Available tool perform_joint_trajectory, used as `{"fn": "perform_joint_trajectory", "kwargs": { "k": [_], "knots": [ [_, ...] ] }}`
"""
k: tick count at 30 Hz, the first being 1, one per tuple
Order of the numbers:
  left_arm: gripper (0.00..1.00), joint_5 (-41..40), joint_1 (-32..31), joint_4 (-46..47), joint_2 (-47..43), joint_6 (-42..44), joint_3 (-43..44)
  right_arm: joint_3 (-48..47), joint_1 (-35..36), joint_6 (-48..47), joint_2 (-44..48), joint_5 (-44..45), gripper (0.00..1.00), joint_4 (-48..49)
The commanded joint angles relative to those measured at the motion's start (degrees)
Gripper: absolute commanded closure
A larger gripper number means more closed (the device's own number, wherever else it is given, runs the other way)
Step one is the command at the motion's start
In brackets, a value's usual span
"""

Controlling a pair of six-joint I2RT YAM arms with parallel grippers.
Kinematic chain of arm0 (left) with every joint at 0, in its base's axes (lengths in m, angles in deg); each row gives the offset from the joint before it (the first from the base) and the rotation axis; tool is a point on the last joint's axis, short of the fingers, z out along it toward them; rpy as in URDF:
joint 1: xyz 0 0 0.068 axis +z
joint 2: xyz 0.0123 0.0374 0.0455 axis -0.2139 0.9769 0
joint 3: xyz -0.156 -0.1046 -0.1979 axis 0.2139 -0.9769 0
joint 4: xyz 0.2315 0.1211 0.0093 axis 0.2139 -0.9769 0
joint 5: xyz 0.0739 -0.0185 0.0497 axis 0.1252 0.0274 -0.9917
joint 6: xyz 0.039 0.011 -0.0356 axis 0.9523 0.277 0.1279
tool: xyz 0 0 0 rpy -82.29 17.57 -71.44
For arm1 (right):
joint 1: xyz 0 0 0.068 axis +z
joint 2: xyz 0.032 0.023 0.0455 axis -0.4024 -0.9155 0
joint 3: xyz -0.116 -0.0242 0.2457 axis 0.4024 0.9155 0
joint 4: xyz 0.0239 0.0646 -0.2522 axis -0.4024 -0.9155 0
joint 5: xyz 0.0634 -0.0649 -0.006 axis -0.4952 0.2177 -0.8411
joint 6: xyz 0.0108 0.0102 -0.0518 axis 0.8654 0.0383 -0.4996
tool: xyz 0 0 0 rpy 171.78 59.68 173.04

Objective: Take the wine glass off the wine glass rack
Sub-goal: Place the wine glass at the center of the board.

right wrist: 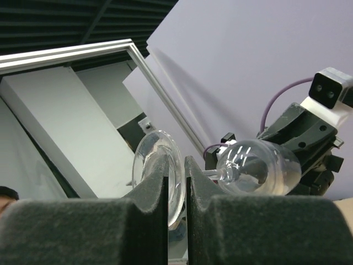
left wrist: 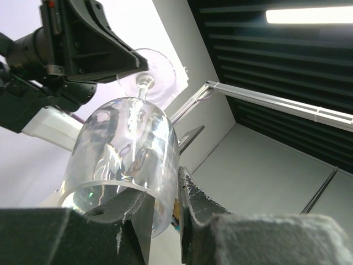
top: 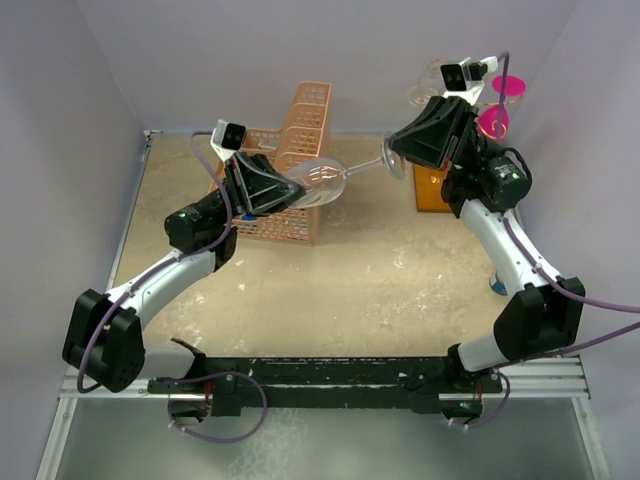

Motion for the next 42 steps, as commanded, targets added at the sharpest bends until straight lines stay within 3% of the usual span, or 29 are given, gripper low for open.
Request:
{"fn": "perform_joint_trajectory", "kwargs": {
  "k": [1, 8, 18, 33, 42],
  "knots": [
    [1.0, -2.5, -0.77, 9.46, -5.23, -2.18, 2.94, 0.18, -0.39, 14.46, -2.66, -0.89, 0.89, 19.06],
    [1.0, -4.15, -0.73, 3.54, -8.6, -0.95, 2.85, -1.81, -0.38, 17.5, -5.88, -0.06, 0.85, 23.84],
    [1.0, -3.04, -0.73, -15.85, -14.56, 9.81, 3.95, -1.67, -0.46, 17.82, -7.03, -2.05, 0.79, 24.6],
    [1.0, -6.85, -0.73, -31.05, -18.44, 18.89, 3.15, 0.22, -3.18, 16.39, -6.27, -3.89, 0.49, 24.93],
    [1.0, -8.92, -0.73, -26.15, -17.86, 15.65, 1.77, 1.44, -7.13, 14.45, -4.9, -4.44, 0.29, 25.29]
  ]
}}
